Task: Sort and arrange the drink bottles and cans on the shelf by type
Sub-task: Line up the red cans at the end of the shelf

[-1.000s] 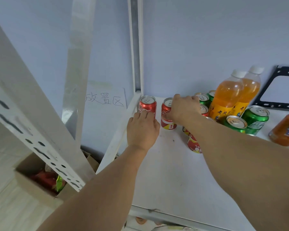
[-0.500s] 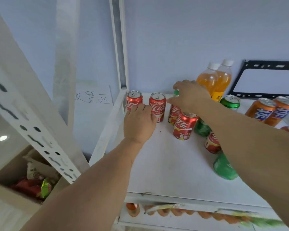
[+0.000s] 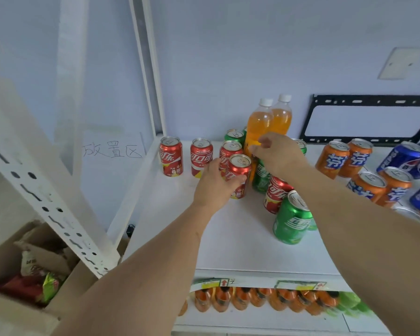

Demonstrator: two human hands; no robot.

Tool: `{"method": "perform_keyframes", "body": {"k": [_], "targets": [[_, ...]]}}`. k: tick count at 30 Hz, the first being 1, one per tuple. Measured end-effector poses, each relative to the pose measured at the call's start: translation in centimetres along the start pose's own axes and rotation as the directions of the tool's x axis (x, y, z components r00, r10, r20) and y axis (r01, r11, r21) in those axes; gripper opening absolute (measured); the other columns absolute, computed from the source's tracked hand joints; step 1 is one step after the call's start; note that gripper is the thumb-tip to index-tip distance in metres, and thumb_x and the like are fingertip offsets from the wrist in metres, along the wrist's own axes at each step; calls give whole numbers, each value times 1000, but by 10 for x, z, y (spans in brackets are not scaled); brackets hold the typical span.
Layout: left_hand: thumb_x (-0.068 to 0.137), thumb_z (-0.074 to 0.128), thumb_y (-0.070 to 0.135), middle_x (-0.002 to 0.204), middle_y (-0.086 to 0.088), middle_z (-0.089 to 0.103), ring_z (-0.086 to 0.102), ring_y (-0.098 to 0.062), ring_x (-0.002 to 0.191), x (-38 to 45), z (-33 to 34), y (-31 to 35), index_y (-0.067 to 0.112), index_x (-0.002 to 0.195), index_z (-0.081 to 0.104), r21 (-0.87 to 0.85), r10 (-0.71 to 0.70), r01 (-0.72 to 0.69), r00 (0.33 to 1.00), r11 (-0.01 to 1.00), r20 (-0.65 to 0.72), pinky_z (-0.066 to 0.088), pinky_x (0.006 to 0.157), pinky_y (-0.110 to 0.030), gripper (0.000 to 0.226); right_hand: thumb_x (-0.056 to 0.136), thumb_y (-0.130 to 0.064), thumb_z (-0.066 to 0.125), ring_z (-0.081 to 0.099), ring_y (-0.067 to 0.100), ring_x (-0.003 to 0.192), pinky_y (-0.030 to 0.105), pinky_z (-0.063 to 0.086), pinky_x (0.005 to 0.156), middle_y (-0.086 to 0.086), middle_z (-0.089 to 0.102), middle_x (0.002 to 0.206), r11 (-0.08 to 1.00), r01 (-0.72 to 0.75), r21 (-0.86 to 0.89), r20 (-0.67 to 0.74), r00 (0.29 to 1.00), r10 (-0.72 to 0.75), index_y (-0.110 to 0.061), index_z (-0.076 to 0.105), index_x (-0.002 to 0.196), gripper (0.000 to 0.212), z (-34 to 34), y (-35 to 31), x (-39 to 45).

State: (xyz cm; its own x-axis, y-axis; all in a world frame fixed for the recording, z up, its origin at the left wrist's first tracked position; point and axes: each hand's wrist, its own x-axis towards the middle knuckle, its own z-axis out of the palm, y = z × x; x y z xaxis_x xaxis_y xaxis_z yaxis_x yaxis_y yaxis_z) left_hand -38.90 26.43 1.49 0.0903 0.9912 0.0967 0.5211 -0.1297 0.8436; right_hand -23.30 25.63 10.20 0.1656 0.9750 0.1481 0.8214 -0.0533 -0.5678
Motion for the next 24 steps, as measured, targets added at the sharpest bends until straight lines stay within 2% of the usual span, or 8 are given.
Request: {"method": "perform_keyframes", "body": {"k": [3, 7, 11, 14, 16, 19, 24], "targets": [[59, 84, 49, 124, 7, 65, 62, -12, 114, 12, 16, -3, 27, 131, 54, -162, -27, 29, 1000, 986, 13, 51, 100, -41, 81, 96, -48, 53, 56, 18, 106, 26, 37, 77, 0, 58, 132, 998, -36, 58, -7, 999, 37, -20, 50, 137, 50, 1, 0, 2], [49, 87, 47, 114, 10, 69, 66, -10, 104, 36, 37, -19, 34, 124, 58, -207, -8, 10, 1000, 978, 8, 56, 93, -43, 82, 93, -51, 56, 54, 21, 116, 28, 37, 81, 3, 59, 132, 981, -104, 164, 28, 995, 100, -16, 49, 139, 58, 14, -3, 16], [53, 84, 45, 115, 2, 60, 56, -15, 108, 32, 29, -20, 27, 125, 57, -165, -10, 9, 1000, 986, -9, 50, 93, -36, 79, 93, -51, 57, 53, 26, 119, 34, 44, 91, 10, 58, 133, 953, -190, 236, 46, 982, 184, -11, 48, 139, 62, 30, -15, 24], [48, 86, 51, 113, 0, 64, 66, -15, 100, 30, 15, -38, 33, 118, 61, -256, -49, 46, 999, 966, -6, 57, 88, -41, 77, 93, -48, 58, 56, 25, 100, 36, 46, 82, 10, 62, 113, 896, -264, 357, 54, 963, 262, -7, 57, 125, 52, 45, -24, 30], [51, 90, 47, 114, -1, 66, 69, -14, 97, 25, -2, -48, 34, 119, 61, -314, -96, 85, 995, 946, -21, 59, 85, -39, 75, 88, -53, 60, 59, 25, 102, 37, 49, 84, 8, 64, 118, 868, -287, 405, 49, 955, 293, -7, 58, 123, 58, 59, -28, 36], [66, 88, 29, 111, 3, 67, 67, -14, 97, 15, -30, -53, 27, 124, 55, -440, -166, 125, 985, 889, -55, 55, 86, -33, 66, 82, -57, 64, 60, 30, 111, 43, 52, 92, 8, 62, 126, 826, -321, 463, 22, 936, 351, -9, 52, 132, 70, 79, -34, 43], [61, 85, 42, 106, 8, 70, 71, -12, 93, 12, -51, -62, 32, 124, 53, -536, -196, 109, 975, 838, -109, 57, 85, -38, 71, 79, -51, 71, 57, 32, 115, 45, 51, 92, 11, 54, 131, 864, -315, 393, -134, 910, 393, -11, 46, 134, 73, 108, -31, 48]]}}
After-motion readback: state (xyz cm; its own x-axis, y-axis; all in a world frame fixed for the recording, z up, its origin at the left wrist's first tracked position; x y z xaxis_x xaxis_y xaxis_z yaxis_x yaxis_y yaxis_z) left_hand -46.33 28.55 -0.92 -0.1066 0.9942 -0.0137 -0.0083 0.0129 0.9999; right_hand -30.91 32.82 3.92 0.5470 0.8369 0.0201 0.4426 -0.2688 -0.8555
